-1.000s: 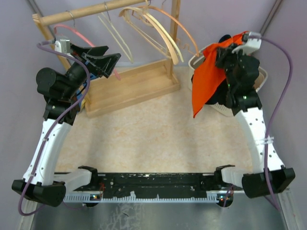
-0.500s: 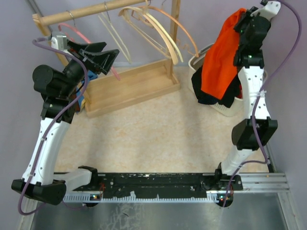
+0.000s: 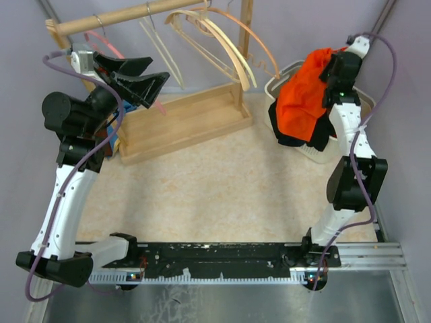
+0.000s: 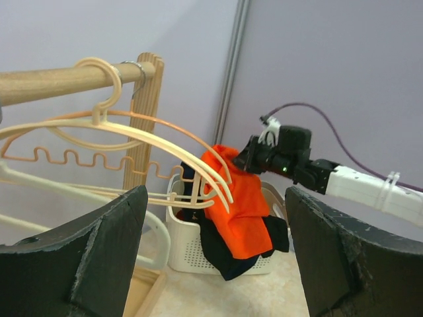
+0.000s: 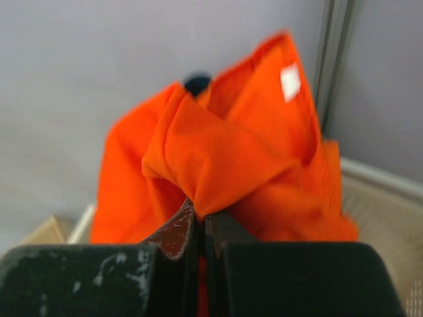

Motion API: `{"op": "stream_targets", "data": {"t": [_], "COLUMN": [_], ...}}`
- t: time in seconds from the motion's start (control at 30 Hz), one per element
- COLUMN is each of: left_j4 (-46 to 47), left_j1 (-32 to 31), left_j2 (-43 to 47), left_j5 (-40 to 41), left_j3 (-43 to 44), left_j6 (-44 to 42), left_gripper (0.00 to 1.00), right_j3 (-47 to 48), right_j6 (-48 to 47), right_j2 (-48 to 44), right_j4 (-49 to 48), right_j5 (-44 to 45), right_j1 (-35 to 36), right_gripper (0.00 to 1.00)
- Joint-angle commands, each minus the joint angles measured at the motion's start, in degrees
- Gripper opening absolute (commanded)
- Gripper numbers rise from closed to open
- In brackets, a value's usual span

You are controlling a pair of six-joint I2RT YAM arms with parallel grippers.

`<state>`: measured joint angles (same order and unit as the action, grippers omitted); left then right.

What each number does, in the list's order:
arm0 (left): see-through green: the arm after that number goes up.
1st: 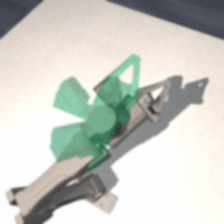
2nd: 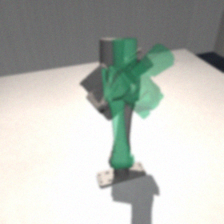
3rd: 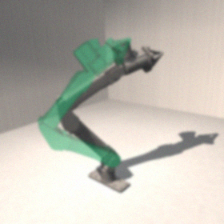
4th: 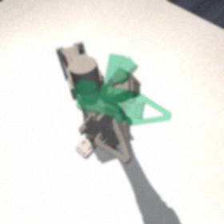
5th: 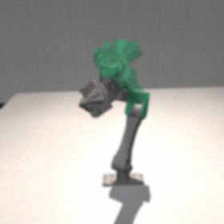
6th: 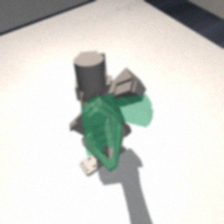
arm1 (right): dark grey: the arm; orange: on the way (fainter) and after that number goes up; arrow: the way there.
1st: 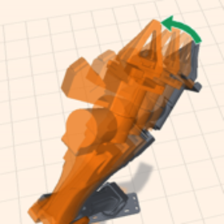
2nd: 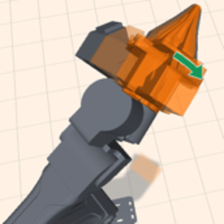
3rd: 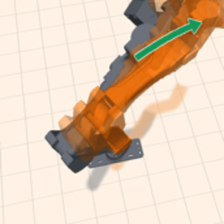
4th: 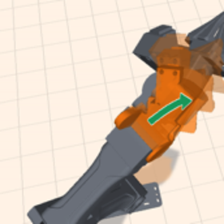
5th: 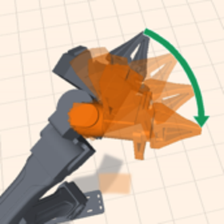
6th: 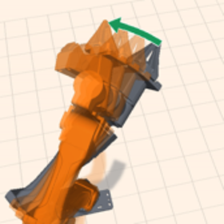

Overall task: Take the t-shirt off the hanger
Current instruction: Place the T-shirt in the bin, then reset both arms

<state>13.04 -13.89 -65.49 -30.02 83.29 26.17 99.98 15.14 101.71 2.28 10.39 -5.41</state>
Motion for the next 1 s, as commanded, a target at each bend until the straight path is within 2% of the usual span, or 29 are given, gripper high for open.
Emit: {"op": "stream_targets", "data": {"t": [0.0, 0.2, 0.3, 0.53, 0.7, 0.87, 0.97], "left_j4": [4.86, 6.00, 4.11, 1.01, -0.16, -0.33, -1.14], "left_j1": [-0.35, -0.35, -0.30, -0.35, -0.35, -0.35, -0.31], "left_j2": [0.87, 1.11, 1.44, 3.58, 4.05, 3.87, 3.86], "left_j5": [-4.81, -5.37, -6.18, -5.48, -5.09, -4.74, -4.06], "left_j3": [1.37, 0.87, 2.38, 3.80, 4.16, 4.34, 4.34], "left_j6": [1.56, 2.94, 3.18, 1.60, 0.77, 0.80, 0.65], "left_gripper": [0.90, 0.90, 0.90, 0.91, 0.91, 0.91, 0.99], "right_j3": [-8.02, -14.41, -11.95, -3.83, -0.43, -0.98, -1.99], "right_j6": [0.71, 1.15, 0.95, 2.21, 2.90, 2.75, 2.64], "right_j2": [-6.54, -9.05, -4.87, 6.31, 10.15, 8.83, 6.16], "right_j4": [-1.12, 3.97, 9.25, 18.15, 20.99, 21.11, 20.23], "right_j5": [-3.19, -6.40, -7.40, -7.90, -9.30, -9.51, -9.31], "right_j1": [-0.11, -0.13, -0.13, -1.26, -2.02, -2.06, -2.03], "right_gripper": [0.00, 0.00, 0.07, 0.10, 0.18, 0.33, 0.39]}}
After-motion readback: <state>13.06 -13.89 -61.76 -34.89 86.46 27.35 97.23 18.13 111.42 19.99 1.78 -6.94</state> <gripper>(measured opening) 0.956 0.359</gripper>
